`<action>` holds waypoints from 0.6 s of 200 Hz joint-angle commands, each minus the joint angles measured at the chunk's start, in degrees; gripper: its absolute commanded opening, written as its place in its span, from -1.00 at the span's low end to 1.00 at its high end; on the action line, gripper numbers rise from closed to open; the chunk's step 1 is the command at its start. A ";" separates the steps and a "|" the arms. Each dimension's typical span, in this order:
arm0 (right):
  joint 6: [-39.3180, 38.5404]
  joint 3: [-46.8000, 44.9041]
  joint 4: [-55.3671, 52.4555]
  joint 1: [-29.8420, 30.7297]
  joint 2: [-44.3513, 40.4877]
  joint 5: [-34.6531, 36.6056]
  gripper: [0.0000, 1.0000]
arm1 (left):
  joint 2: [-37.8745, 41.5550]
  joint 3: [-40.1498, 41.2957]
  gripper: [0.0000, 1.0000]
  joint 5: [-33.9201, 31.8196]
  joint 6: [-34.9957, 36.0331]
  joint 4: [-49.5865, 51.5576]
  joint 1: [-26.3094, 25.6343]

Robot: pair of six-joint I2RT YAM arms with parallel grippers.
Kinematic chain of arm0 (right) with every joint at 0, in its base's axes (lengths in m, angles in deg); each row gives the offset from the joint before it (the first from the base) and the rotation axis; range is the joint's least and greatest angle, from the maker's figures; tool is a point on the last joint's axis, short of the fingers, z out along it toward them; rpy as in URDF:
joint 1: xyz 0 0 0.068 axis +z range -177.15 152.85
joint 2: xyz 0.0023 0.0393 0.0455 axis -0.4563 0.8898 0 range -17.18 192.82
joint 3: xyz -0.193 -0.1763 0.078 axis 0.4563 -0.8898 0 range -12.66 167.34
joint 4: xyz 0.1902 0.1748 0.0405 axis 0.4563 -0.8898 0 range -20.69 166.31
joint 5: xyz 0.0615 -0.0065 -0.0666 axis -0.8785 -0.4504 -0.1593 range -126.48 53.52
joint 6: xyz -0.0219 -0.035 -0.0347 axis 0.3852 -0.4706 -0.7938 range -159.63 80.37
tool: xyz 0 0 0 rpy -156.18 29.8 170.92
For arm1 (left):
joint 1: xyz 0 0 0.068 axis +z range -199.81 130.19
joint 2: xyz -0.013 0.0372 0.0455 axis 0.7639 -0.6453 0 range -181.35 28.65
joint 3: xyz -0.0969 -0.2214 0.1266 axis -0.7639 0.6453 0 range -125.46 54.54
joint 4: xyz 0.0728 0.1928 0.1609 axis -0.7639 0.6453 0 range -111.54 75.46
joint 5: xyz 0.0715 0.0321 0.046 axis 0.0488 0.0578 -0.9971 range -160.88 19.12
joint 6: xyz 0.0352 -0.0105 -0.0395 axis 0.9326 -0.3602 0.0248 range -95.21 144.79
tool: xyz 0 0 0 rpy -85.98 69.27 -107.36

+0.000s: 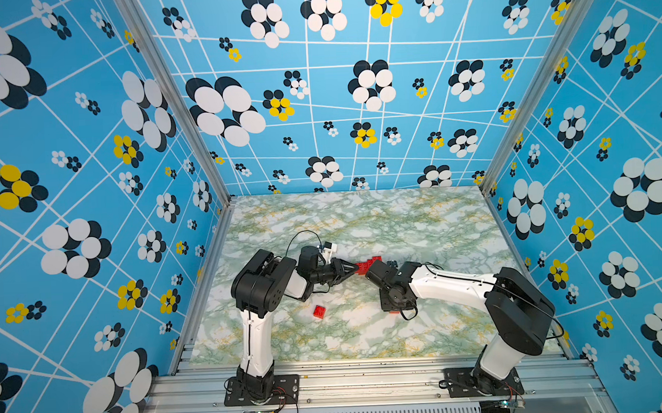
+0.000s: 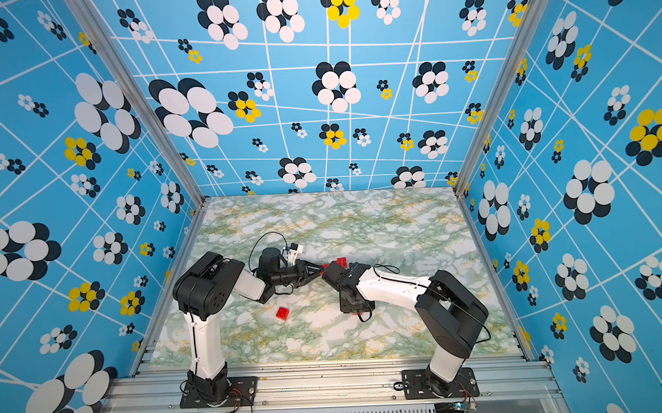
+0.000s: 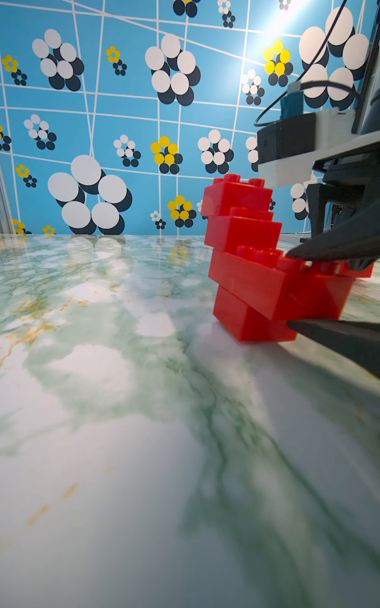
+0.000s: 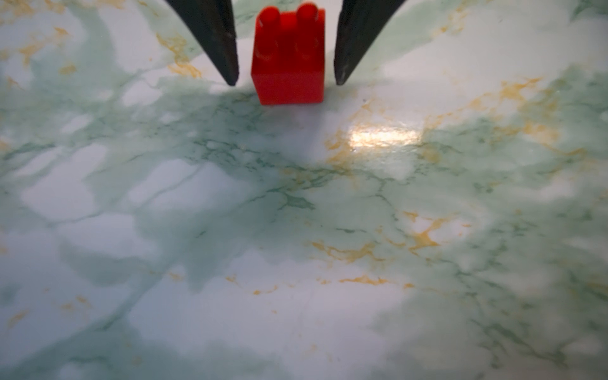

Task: Assemble the letter v with lego
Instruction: Move the lego brick at the center of the board.

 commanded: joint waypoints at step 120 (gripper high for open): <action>13.99 19.65 11.09 15.08 10.67 -0.76 0.36 | -1.60 -0.82 -0.52 1.78 3.14 4.39 3.69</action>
